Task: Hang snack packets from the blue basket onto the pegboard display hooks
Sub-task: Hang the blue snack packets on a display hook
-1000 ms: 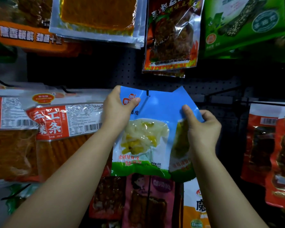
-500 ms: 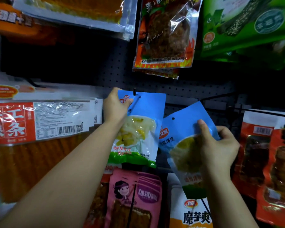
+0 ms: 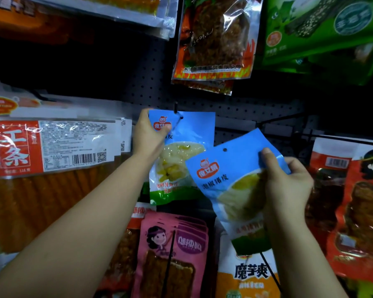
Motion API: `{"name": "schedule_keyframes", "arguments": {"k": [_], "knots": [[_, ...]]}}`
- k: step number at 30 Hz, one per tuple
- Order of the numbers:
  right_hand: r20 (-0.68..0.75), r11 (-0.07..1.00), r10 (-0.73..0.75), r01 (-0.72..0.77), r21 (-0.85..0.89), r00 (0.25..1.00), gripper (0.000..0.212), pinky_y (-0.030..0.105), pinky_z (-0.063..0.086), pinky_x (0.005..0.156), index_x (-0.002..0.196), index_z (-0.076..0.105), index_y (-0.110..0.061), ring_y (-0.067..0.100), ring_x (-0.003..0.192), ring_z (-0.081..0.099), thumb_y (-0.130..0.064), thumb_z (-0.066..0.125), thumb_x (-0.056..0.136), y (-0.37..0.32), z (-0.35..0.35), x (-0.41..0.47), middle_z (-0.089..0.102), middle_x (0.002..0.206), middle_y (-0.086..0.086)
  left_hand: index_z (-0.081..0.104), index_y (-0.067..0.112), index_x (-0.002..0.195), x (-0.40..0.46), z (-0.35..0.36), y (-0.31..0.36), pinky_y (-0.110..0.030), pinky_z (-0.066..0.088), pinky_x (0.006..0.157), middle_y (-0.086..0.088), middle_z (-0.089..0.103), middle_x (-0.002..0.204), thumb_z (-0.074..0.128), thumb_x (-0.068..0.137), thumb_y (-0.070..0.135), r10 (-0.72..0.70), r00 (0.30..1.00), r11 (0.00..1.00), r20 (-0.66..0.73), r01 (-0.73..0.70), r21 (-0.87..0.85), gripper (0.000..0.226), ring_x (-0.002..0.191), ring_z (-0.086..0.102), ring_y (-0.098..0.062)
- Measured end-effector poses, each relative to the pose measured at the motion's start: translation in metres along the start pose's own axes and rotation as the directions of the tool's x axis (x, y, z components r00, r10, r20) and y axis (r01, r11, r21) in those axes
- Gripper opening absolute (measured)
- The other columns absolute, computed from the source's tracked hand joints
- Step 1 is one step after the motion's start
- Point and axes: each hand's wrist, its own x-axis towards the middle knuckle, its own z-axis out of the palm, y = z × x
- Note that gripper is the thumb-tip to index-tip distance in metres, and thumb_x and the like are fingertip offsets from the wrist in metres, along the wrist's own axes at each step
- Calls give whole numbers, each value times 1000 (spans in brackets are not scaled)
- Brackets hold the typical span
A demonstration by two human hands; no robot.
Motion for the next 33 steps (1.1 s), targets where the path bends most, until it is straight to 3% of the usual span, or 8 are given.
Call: {"name": "schedule_keyframes", "arguments": {"k": [3, 6, 10, 13, 17, 23, 26, 33], "knots": [[34, 999, 7, -8, 32, 999, 35, 22, 39, 46, 60, 49, -21, 10, 48, 48, -37, 74, 79, -4, 14, -11, 51, 50, -8, 34, 12, 140, -14, -12, 4, -17, 41, 90, -1, 49, 127, 64, 88, 14, 45, 997, 998, 63, -42, -39, 60, 110, 48, -8], [54, 997, 16, -20, 69, 998, 36, 28, 41, 52, 61, 49, -20, 15, 54, 52, -38, 73, 80, -7, 25, -23, 53, 57, -1, 34, 16, 141, -33, -26, 11, -27, 35, 103, -2, 43, 142, 53, 95, 24, 106, 992, 993, 62, -102, -57, 50, 125, 41, -9], [53, 988, 47, -54, 145, 998, 33, 29, 42, 53, 64, 52, -20, 14, 55, 53, -40, 71, 82, -14, 34, -36, 55, 57, -3, 47, 29, 124, -71, -37, 25, -28, 48, 91, 21, 61, 114, 53, 86, 50, -56, 973, 939, 224, 128, -319, 43, 111, 57, -3], [83, 961, 105, -122, 247, 991, 30, 22, 43, 49, 66, 55, -21, 6, 50, 53, -39, 70, 85, -20, 38, -46, 57, 51, -12, 57, 25, 109, -91, -42, 31, -27, 56, 78, 15, 73, 96, 65, 72, 47, -106, 918, 847, 381, 284, -449, 44, 93, 69, -5], [266, 933, 173, -244, 264, 948, 35, 25, 48, 51, 54, 60, -24, 13, 53, 57, -36, 69, 85, -25, 33, -56, 61, 56, -4, 66, 28, 90, -95, -52, 43, -34, 57, 79, 8, 75, 93, 66, 84, 24, -53, 962, 882, 268, 171, -439, 7, 89, 71, -12], [416, 973, 70, -153, 171, 907, 20, 36, 50, 65, 72, 63, -16, 21, 70, 62, -30, 72, 83, -50, 27, -59, 62, 77, 13, 68, 31, 88, -96, -74, 58, -26, 56, 73, 7, 74, 94, 65, 82, 20, 105, 967, 834, 231, 41, -550, 13, 90, 71, -14], [463, 977, -42, -61, 206, 885, 10, 24, 55, 60, 82, 66, -17, 13, 74, 72, -27, 70, 84, -67, 31, -60, 74, 78, 0, 68, 30, 90, -96, -83, 60, -23, 55, 71, 7, 74, 93, 63, 82, 20, 113, 976, 820, 188, 15, -572, 14, 90, 71, -14], [461, 970, -150, 41, 238, 874, 5, 18, 52, 58, 85, 68, -16, 8, 74, 71, -20, 68, 88, -87, 51, -67, 74, 78, -5, 70, 32, 79, -84, -97, 69, -21, 55, 64, 9, 75, 83, 63, 89, 21, 91, 995, 840, 48, -50, -541, 16, 82, 72, -11]]}}
